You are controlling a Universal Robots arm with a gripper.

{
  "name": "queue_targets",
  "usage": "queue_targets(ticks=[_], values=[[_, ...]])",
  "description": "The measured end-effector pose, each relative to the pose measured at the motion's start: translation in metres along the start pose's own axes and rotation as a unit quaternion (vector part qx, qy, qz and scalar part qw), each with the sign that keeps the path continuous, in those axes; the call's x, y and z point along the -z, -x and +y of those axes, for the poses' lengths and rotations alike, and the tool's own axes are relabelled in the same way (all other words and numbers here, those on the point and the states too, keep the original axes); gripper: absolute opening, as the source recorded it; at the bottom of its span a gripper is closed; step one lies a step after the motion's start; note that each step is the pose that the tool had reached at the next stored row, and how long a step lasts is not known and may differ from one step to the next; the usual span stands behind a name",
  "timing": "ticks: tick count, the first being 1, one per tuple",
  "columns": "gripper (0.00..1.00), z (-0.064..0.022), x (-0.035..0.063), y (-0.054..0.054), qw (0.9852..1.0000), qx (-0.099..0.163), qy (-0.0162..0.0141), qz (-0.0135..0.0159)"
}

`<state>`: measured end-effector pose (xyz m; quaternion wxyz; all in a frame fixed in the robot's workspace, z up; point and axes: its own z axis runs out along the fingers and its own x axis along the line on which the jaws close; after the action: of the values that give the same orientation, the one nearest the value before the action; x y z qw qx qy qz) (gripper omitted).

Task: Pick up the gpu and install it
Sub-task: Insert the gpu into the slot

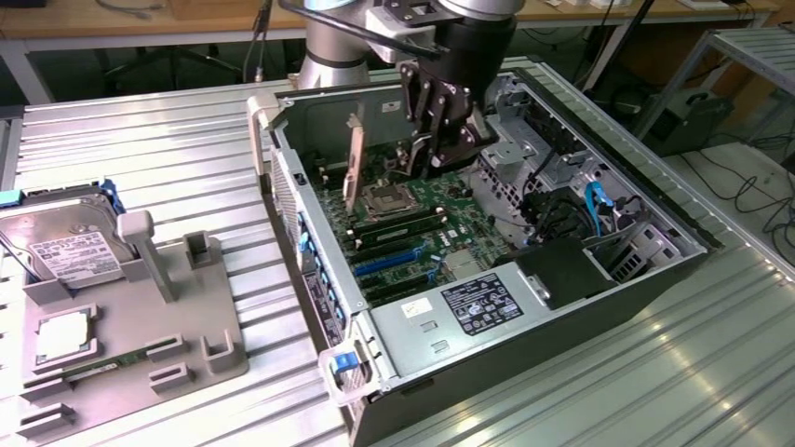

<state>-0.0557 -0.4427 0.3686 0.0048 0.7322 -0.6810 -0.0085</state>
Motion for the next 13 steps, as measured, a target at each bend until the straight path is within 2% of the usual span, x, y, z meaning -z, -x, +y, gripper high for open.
queue_targets(ticks=[1, 5, 7, 8, 10, 13], values=[[0.28, -0.0001, -0.0005, 0.0, 1.0, 0.0, 0.0018, -0.0001], [0.28, -0.0002, -0.0057, 0.0, 1.0, 0.0, 0.0021, -0.0002], [0.28, -0.0003, -0.0117, 0.0, 1.0, 0.0, 0.0051, -0.0004], [0.28, -0.0004, -0.0143, 0.0, 1.0, 0.0, 0.0056, 0.0026], [0.28, -0.0003, -0.018, 0.0, 1.0, -0.001, 0.0056, 0.0036], [0.28, -0.0004, -0.0245, 0.0, 0.9996, -0.027, 0.0055, 0.003]])
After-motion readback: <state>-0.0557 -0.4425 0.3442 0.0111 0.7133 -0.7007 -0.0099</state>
